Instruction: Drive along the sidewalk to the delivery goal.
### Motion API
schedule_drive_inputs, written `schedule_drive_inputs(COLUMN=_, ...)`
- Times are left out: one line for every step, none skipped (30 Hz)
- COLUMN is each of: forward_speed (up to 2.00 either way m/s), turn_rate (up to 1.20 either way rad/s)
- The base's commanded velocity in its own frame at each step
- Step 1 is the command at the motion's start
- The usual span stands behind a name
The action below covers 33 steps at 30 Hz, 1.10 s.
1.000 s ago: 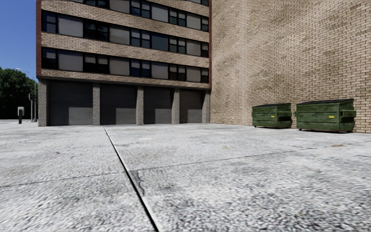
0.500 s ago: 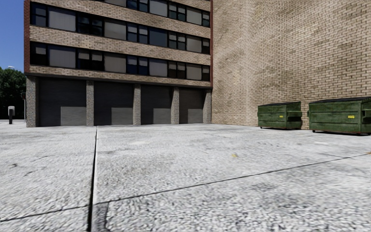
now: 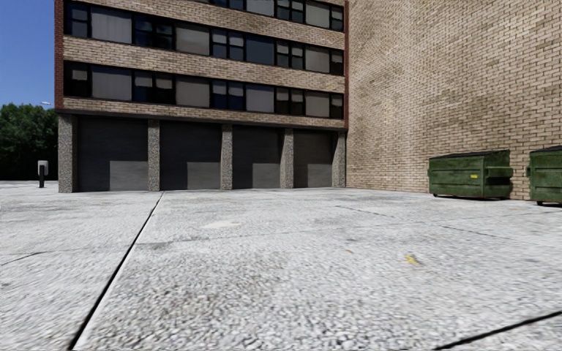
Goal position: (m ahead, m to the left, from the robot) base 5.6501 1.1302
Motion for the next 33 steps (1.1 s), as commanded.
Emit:
schedule_drive_inputs(forward_speed=1.99, turn_rate=0.0)
schedule_drive_inputs(forward_speed=1.99, turn_rate=0.0)
schedule_drive_inputs(forward_speed=1.99, turn_rate=0.0)
schedule_drive_inputs(forward_speed=1.99, turn_rate=0.0)
schedule_drive_inputs(forward_speed=1.99, turn_rate=0.0)
schedule_drive_inputs(forward_speed=1.99, turn_rate=0.0)
schedule_drive_inputs(forward_speed=1.99, turn_rate=0.0)
schedule_drive_inputs(forward_speed=1.99, turn_rate=0.0)
schedule_drive_inputs(forward_speed=1.99, turn_rate=0.0)
schedule_drive_inputs(forward_speed=1.99, turn_rate=0.0)
schedule_drive_inputs(forward_speed=1.99, turn_rate=0.0)
schedule_drive_inputs(forward_speed=1.99, turn_rate=0.0)
schedule_drive_inputs(forward_speed=1.99, turn_rate=0.0)
schedule_drive_inputs(forward_speed=1.99, turn_rate=0.0)
schedule_drive_inputs(forward_speed=1.99, turn_rate=0.0)
schedule_drive_inputs(forward_speed=1.99, turn_rate=0.0)
schedule_drive_inputs(forward_speed=1.99, turn_rate=0.0)
schedule_drive_inputs(forward_speed=1.99, turn_rate=0.0)
schedule_drive_inputs(forward_speed=1.99, turn_rate=0.0)
schedule_drive_inputs(forward_speed=1.99, turn_rate=0.0)
schedule_drive_inputs(forward_speed=1.99, turn_rate=0.0)
schedule_drive_inputs(forward_speed=1.99, turn_rate=0.0)
schedule_drive_inputs(forward_speed=1.99, turn_rate=0.0)
schedule_drive_inputs(forward_speed=1.99, turn_rate=0.0)
schedule_drive_inputs(forward_speed=1.99, turn_rate=0.0)
schedule_drive_inputs(forward_speed=1.99, turn_rate=0.09)
schedule_drive_inputs(forward_speed=1.99, turn_rate=0.17)
schedule_drive_inputs(forward_speed=1.99, turn_rate=0.24)
schedule_drive_inputs(forward_speed=1.99, turn_rate=0.27)
schedule_drive_inputs(forward_speed=1.99, turn_rate=0.27)
schedule_drive_inputs(forward_speed=1.99, turn_rate=0.28)
schedule_drive_inputs(forward_speed=1.99, turn_rate=0.31)
schedule_drive_inputs(forward_speed=1.99, turn_rate=0.49)
